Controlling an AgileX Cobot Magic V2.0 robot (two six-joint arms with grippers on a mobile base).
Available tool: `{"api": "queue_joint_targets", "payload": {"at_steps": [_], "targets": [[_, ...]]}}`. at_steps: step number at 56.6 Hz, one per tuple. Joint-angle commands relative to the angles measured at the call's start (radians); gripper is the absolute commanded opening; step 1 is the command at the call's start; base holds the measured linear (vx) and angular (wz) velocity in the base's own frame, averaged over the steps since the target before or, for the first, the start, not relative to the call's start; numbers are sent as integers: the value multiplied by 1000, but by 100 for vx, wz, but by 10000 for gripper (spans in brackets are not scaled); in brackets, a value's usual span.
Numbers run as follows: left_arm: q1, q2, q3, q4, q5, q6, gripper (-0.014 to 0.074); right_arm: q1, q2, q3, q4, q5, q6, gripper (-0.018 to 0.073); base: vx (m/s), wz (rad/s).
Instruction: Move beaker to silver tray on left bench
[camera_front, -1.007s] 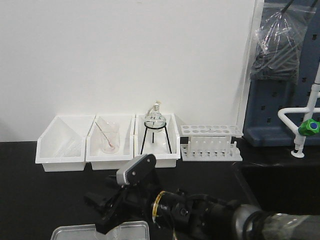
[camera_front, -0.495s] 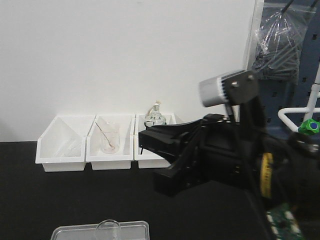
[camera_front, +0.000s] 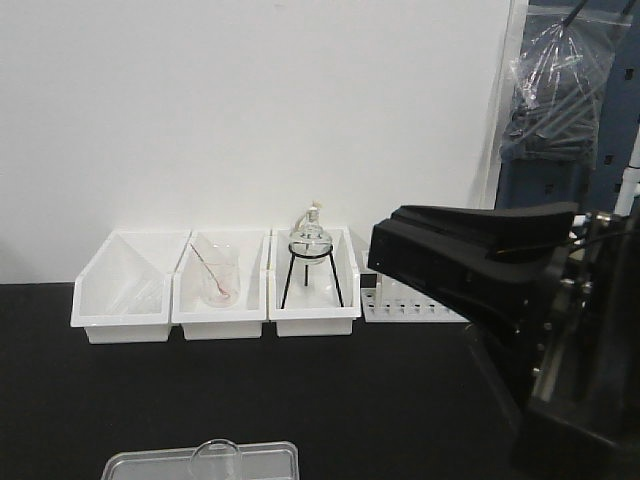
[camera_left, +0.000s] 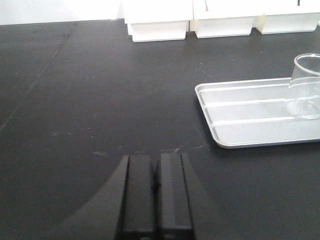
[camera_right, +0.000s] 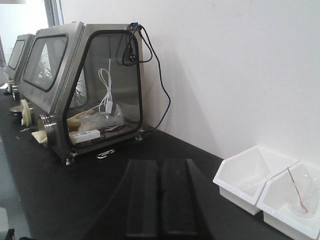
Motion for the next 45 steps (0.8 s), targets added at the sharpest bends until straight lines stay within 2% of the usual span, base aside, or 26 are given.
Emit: {"api": "queue_joint_targets", "payload": {"at_steps": [1,15,19,24,26,29,31,36,41,44,45], "targets": [[-6,-16,28,0,-80,-1,1,-7,-29,-28,-6,35,4,-8,0,0],[-6,-16,28,0,-80,-1,1,-7,-57,-28,13,77,91,-8,0,0],[-6,-16,28,0,-80,-1,1,-7,-52,-28,65,114,64,-8,0,0],[-6,-16,28,0,-80,-1,1,-7,-48,-28,205,173,-73,-8,0,0],[-6,-16,28,0,-80,-1,1,-7,-44,-28,275,201,-163,-8,0,0],[-6,-16,28,0,-80,-1,1,-7,-39,-28,415,260,-351,-8,0,0],[-6,-16,28,0,-80,-1,1,-7,-32,-28,520,316,-513,-8,0,0],[-6,-16,28,0,-80,-1,1,-7,-28,-28,915,486,-934,-8,0,0],[-6,-16,28,0,-80,-1,1,-7,-28,-28,1230,686,-1320,-8,0,0],[-6,-16,28,0,-80,-1,1,-7,-34,-28,1354,808,-1512,-8,0,0],[-6,-16,28,0,-80,-1,1,-7,-37,-28,1375,837,-1547,-8,0,0]]}}
